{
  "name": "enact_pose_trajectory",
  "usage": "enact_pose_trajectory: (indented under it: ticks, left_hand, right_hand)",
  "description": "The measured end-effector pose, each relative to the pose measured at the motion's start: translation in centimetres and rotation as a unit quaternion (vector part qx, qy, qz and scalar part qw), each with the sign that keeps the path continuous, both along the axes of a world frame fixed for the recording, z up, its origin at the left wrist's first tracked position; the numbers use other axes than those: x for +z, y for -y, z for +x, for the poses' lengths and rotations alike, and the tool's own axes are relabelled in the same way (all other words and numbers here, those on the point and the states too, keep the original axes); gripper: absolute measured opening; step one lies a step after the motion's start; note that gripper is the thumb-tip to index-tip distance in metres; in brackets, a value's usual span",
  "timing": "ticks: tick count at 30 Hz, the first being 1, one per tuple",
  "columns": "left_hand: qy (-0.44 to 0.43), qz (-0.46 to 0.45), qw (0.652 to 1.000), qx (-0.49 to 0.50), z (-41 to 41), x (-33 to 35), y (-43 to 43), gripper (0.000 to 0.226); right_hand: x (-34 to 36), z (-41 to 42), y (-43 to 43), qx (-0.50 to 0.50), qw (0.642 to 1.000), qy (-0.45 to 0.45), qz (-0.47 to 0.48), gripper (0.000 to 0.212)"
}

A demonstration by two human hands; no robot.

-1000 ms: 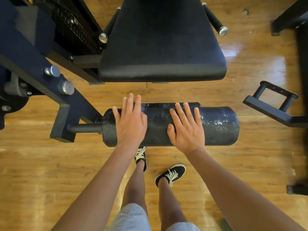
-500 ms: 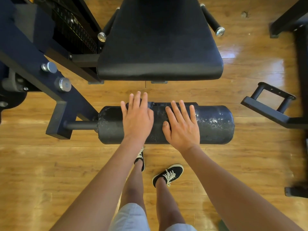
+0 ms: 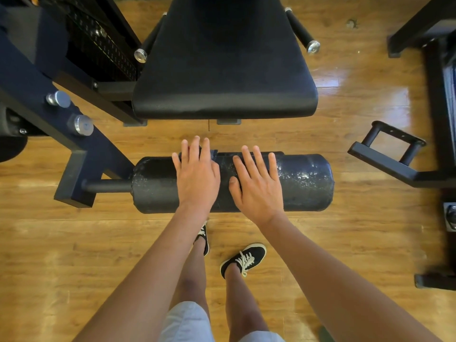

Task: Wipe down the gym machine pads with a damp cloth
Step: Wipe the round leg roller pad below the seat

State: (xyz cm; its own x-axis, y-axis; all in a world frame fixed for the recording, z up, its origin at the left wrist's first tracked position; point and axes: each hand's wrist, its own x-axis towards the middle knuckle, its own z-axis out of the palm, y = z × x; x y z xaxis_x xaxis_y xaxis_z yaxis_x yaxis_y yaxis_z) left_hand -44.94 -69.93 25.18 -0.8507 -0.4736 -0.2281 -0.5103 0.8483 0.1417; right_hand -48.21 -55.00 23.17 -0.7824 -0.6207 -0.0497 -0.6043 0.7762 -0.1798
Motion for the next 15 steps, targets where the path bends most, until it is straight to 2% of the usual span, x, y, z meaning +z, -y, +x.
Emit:
enact_pose_trajectory:
  ticks: [5, 8, 11, 15]
  left_hand:
    - [-0.007, 0.002, 1.000, 0.003, 0.0, 0.0, -0.1, 0.055]
    - [-0.001, 0.004, 1.000, 0.006, -0.1, 0.1, -0.2, 0.055]
    - [0.004, 0.003, 1.000, 0.007, 0.0, 0.2, -0.3, 0.056]
    - [0.003, 0.002, 1.000, 0.018, -0.3, 0.2, -0.7, 0.057]
  right_hand:
    - [0.8, -1.5, -2.6, -0.069, 0.997, -0.021, -0.041, 0.052]
    - [0.5, -3.0, -5.6, -0.106, 0.994, -0.017, -0.003, 0.054]
    - [-0.2, -3.4, -6.9, -0.102, 0.994, 0.002, 0.044, 0.061]
    - [-0.8, -3.4, -6.7, -0.107, 0.993, -0.008, 0.044, 0.061]
